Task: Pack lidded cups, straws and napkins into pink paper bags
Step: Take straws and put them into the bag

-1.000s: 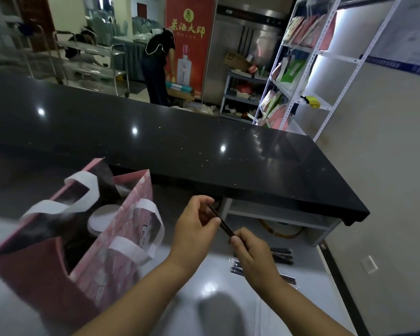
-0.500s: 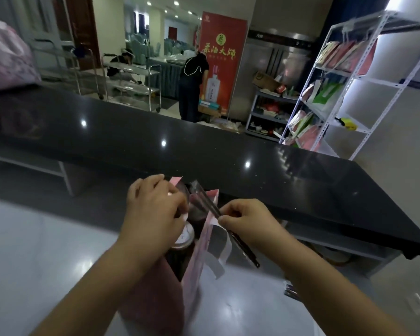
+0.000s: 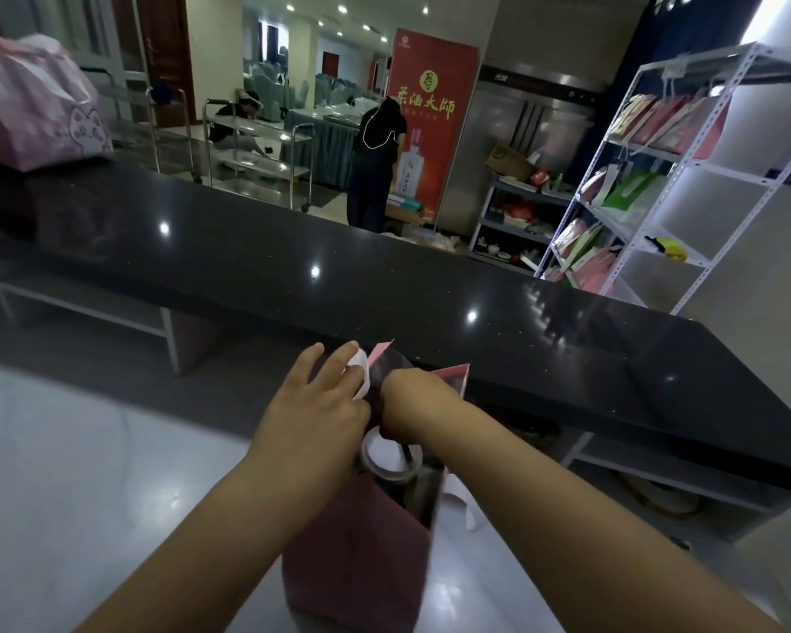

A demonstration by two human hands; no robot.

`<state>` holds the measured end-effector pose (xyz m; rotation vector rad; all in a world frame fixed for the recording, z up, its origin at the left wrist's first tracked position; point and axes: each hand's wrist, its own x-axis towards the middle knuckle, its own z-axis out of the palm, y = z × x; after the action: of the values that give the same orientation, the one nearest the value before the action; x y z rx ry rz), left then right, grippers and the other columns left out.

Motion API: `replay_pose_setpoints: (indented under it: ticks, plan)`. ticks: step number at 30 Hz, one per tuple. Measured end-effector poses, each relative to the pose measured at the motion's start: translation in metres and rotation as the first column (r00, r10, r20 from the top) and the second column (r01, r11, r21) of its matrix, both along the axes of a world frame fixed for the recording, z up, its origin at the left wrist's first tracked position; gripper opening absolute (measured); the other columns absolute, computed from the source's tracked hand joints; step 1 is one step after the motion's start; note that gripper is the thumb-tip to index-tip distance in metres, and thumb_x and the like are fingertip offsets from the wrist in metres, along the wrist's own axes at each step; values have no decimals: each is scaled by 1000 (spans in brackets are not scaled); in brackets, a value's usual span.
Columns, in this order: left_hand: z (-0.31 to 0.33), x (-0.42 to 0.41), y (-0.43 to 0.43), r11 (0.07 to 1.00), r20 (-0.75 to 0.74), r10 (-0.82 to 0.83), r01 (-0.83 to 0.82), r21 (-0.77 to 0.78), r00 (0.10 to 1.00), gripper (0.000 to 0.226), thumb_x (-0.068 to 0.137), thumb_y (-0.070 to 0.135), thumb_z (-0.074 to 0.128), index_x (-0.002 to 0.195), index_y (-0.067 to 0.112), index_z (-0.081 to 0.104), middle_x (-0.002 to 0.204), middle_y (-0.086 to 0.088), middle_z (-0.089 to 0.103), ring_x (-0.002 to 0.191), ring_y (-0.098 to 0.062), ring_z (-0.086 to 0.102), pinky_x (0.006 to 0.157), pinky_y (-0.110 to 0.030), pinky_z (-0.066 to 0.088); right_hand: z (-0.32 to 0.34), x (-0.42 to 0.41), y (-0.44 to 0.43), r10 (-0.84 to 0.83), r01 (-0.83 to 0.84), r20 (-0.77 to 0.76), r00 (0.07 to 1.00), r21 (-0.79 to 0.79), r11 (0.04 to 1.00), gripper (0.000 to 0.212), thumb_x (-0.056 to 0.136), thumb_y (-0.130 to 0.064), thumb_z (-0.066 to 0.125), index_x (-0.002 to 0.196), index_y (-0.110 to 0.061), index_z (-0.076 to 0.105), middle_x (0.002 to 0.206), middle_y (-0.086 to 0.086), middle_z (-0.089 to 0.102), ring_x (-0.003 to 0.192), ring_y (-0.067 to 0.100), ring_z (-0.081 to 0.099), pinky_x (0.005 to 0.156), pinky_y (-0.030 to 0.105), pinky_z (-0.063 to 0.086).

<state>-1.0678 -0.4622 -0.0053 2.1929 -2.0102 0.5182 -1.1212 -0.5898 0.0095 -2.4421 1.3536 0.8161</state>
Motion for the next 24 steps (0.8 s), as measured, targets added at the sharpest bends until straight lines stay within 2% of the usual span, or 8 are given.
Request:
replay_pose_setpoints:
  ticks: [2, 4, 9, 11, 14, 17, 21, 24]
  plan:
    - [-10, 6, 6, 999, -27, 7, -5, 48, 1000, 43, 79, 40, 54, 120, 26, 58, 148, -5, 31, 143, -25, 0, 113, -46, -4, -18, 8, -3, -27, 29, -33, 999, 55, 998, 29, 90, -22, 53, 119, -19, 51, 84, 3, 47, 76, 19, 47, 71, 32, 42]
    - [-13, 10, 13, 997, -63, 9, -4, 73, 998, 62, 77, 50, 54, 134, 28, 42, 155, -3, 13, 141, -23, -13, 111, -45, -14, -32, 7, -4, -18, 20, -15, 1000, 89, 996, 31, 92, -22, 50, 122, -19, 51, 89, 0, 48, 75, 17, 45, 72, 31, 38]
    - [-17, 17, 30, 988, -252, -103, 128, 85, 962, 66, 69, 64, 56, 128, 37, 43, 154, 4, 8, 138, -14, -20, 107, -37, -22, -49, 0, 3, 88, -89, 31, 996, 47, 995, 39, 90, -23, 56, 128, -21, 48, 125, 4, 50, 108, 24, 50, 91, 35, 43]
    - [-17, 17, 31, 981, -308, -146, 178, 80, 940, 61, 69, 64, 56, 124, 40, 46, 155, 7, 8, 137, -11, -21, 106, -34, -24, -44, -6, 6, 78, -82, 57, 995, 59, 995, 33, 90, -22, 56, 123, -19, 52, 118, 4, 55, 105, 24, 53, 91, 35, 44]
    - [-16, 14, 30, 973, -343, -189, 223, 62, 920, 55, 72, 61, 58, 123, 44, 48, 155, 10, 8, 138, -9, -19, 106, -32, -22, -33, -20, 9, -64, 73, 210, 976, -34, 997, 7, 89, -22, 53, 90, -17, 59, 78, 0, 56, 68, 15, 51, 65, 30, 43]
    - [-11, 9, 26, 968, -332, -239, 249, -11, 913, 39, 76, 56, 59, 112, 43, 59, 153, 11, 20, 140, -10, -12, 108, -31, -17, -22, -36, 12, -26, 117, 329, 944, -261, 958, 12, 89, -26, 52, 80, -19, 56, 70, 0, 55, 61, 16, 50, 50, 28, 36]
    - [-2, -16, 17, 958, -321, -281, 244, -150, 905, 22, 80, 41, 64, 100, 34, 69, 134, 4, 51, 139, -19, 21, 111, -37, 10, -13, -82, 13, 219, 100, 533, 817, -505, 857, 13, 89, -29, 51, 86, -26, 63, 74, -6, 60, 69, 15, 52, 72, 33, 41]
    - [2, -50, 2, 933, -306, -341, 281, -223, 889, 16, 79, 33, 67, 92, 26, 72, 121, 2, 62, 130, -23, 40, 105, -44, 28, -8, -128, 5, 256, 200, 627, 736, -562, 802, 16, 89, -27, 50, 86, -28, 66, 75, -9, 63, 76, 14, 50, 81, 35, 36]
